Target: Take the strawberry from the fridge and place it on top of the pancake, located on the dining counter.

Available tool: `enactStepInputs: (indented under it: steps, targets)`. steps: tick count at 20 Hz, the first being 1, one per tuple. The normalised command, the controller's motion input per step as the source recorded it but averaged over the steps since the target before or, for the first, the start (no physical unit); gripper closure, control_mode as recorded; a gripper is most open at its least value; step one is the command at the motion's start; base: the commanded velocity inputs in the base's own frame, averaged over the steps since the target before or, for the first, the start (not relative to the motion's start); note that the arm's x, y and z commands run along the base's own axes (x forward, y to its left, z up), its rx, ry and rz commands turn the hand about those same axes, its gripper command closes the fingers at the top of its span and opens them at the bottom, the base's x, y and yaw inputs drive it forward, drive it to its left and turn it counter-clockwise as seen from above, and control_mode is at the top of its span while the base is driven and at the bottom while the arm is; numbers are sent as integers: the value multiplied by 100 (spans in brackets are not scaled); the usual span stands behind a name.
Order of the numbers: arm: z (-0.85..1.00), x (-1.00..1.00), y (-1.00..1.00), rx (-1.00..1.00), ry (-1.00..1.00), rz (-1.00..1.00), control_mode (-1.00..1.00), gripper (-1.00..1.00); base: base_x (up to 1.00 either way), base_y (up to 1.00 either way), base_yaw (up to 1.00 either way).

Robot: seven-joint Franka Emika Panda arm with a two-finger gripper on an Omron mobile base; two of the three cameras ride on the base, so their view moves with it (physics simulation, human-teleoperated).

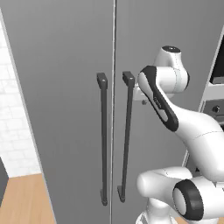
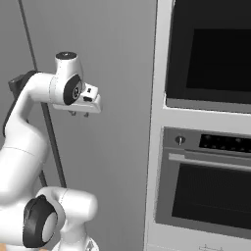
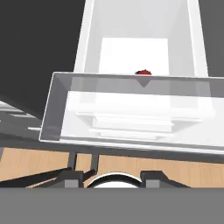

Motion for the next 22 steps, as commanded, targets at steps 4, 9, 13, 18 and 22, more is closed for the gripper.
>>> enactStepInputs:
  steps: [4,9,13,18,22]
  targets:
    - [0,-1,0,0,0,0,100,-100,-27,0,0]
    - [0,0,0,0,0,0,100,-100,-75,-2,0]
    - [0,0,0,0,0,0,100,-100,-77,7,0]
    - [0,0,0,0,0,0,100,-100,-18,50,-9]
    - [0,0,0,0,0,0,100,-100,0,70,-4]
